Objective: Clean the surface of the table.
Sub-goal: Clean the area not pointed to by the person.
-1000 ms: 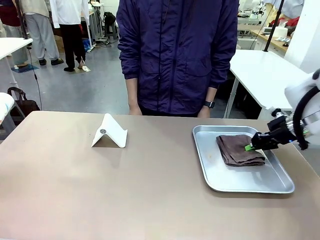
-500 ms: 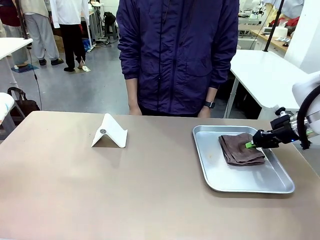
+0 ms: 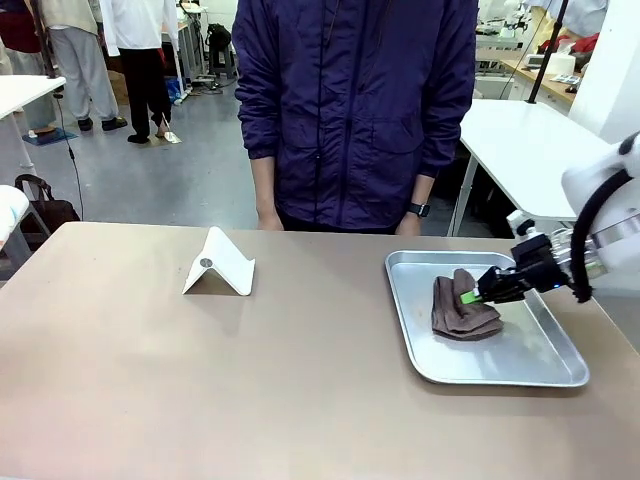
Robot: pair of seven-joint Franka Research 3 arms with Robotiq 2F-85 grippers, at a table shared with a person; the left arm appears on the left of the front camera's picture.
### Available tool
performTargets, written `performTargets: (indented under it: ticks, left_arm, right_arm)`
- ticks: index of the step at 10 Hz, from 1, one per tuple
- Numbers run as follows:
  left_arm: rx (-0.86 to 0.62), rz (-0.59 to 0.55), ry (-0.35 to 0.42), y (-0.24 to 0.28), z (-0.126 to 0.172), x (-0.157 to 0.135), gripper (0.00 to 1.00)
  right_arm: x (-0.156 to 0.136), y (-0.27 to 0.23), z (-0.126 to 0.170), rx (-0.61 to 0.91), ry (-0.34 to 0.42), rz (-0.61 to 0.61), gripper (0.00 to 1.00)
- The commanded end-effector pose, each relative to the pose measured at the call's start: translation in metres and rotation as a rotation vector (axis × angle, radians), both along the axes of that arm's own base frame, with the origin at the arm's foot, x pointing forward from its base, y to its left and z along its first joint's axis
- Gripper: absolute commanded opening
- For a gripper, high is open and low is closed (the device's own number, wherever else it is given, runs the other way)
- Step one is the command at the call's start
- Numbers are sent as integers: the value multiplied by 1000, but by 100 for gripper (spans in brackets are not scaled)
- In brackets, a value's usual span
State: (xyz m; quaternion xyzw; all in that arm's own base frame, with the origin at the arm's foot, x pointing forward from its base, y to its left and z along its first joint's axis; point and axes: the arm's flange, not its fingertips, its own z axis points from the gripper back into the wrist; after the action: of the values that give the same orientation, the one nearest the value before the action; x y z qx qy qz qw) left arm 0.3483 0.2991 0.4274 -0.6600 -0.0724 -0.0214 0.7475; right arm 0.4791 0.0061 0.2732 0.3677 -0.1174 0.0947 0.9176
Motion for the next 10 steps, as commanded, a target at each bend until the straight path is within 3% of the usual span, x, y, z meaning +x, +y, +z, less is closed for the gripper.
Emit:
performTargets:
  ticks: [1, 10]
  left_arm:
    - [-3, -3, 11, 4, 7, -4, 22]
    - [-3, -3, 11, 4, 7, -4, 22]
  right_arm:
    - [2, 20, -10, -36, -4, 75, 3]
    - [-2, 86, -11, 0, -31, 260, 3]
